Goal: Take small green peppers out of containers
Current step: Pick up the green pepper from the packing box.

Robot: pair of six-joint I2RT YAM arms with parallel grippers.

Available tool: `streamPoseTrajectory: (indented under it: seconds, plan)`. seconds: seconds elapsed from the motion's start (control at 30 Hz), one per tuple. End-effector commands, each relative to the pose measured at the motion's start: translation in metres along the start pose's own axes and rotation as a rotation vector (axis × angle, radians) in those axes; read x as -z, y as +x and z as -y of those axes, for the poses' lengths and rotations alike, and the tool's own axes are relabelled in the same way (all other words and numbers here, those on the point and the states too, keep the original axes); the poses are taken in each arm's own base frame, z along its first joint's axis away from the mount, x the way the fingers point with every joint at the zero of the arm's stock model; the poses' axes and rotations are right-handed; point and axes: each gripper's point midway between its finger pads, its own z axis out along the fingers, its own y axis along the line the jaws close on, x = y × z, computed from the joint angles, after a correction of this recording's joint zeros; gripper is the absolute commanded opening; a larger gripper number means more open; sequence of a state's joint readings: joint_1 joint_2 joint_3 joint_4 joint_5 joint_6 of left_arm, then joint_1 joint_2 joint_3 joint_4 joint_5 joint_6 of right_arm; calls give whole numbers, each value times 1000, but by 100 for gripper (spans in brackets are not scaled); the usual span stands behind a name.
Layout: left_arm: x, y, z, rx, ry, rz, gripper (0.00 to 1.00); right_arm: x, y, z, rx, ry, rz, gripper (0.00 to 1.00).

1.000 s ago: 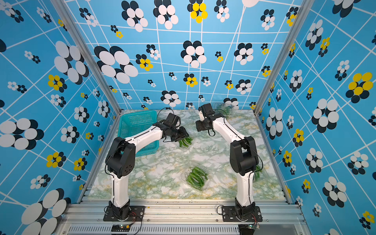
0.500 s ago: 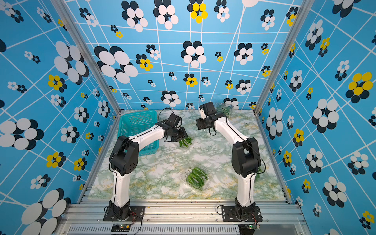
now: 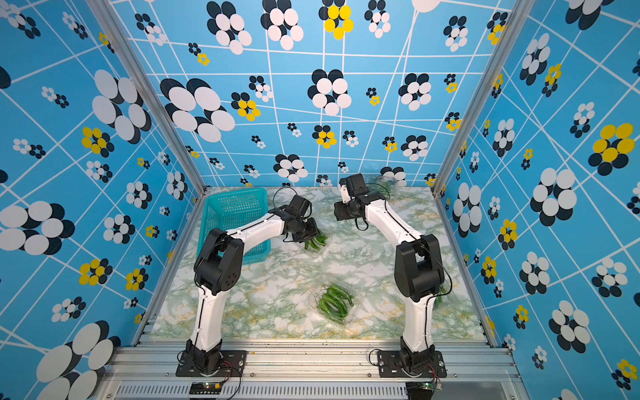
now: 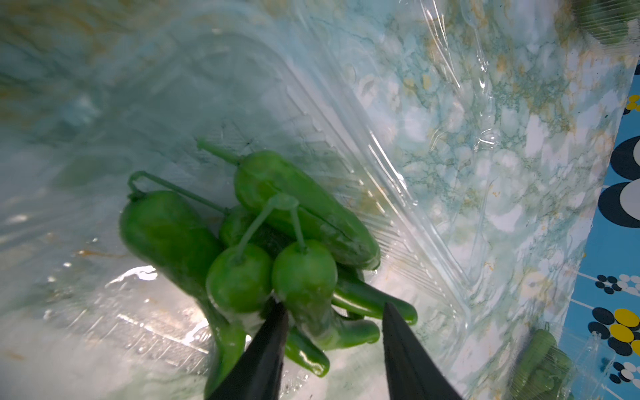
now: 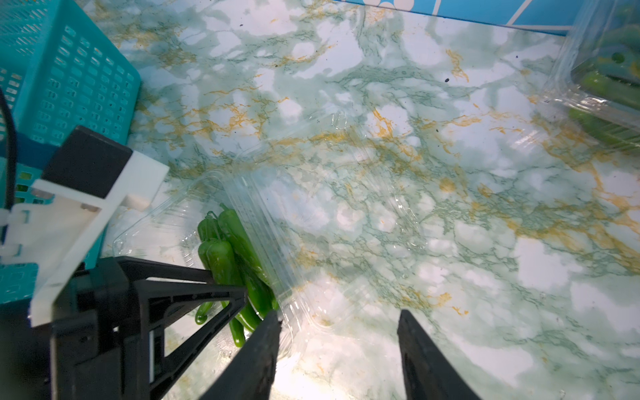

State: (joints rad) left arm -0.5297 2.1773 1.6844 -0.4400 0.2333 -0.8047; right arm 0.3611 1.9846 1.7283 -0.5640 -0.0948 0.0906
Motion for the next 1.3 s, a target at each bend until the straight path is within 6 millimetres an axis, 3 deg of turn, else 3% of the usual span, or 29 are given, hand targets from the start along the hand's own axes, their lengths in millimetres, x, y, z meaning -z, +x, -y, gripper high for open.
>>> streamPoseTrajectory:
  seconds: [0.0,0.17,0.37,0.7,1.03,1.27]
  plan:
    - [-7,-8,-4,18,-13,16,45,7,-5,-5,-10,-23,14,56]
    - [-14,-7,-8,17,-19,8,44,6,-4,-5,-10,-28,9,56]
    - [-17,-7,-6,16,-6,4,28,5,-2,-5,-8,-29,-2,56]
    - [-3,-5,-6,-9,-12,13,14,1,0,-6,-4,-38,-17,56]
    - [69,-3,7,-74,17,90,13,9,-19,-11,7,-54,15,57]
    - [139,-7,15,-82,68,176,13,19,-45,-17,18,-70,60,56]
